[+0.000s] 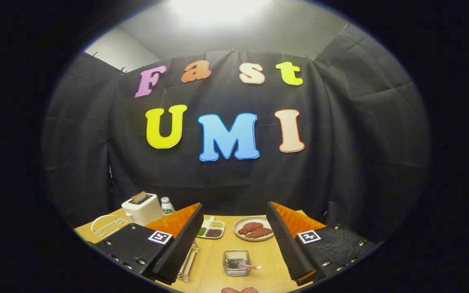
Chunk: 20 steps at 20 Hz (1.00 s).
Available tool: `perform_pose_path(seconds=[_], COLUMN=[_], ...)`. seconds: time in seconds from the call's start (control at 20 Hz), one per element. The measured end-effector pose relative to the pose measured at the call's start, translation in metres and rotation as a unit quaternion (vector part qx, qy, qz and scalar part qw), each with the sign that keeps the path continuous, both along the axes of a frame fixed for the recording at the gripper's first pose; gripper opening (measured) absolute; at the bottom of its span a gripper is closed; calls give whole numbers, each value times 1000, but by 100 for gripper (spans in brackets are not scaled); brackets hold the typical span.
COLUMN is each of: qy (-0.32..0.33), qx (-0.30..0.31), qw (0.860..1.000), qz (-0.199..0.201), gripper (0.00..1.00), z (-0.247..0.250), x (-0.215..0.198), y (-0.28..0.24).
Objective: Take the plate from the dish rack, then take the spoon from the basket and place it into the plate.
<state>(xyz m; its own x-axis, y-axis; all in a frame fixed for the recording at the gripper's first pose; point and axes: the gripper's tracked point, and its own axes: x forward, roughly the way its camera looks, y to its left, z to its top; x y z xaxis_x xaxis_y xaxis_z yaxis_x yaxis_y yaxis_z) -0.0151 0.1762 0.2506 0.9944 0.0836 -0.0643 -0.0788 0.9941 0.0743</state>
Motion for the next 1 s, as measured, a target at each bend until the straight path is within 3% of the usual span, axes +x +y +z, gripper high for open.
perform_pose_path(seconds=[0.25,0.7,1.0], qy=[121,306,396], qx=[20,91,87], qw=[991,938,905], qz=[56,135,131], gripper=[96,97,99], z=[-32,-72,-101], x=[8,10,23], y=[61,147,177])
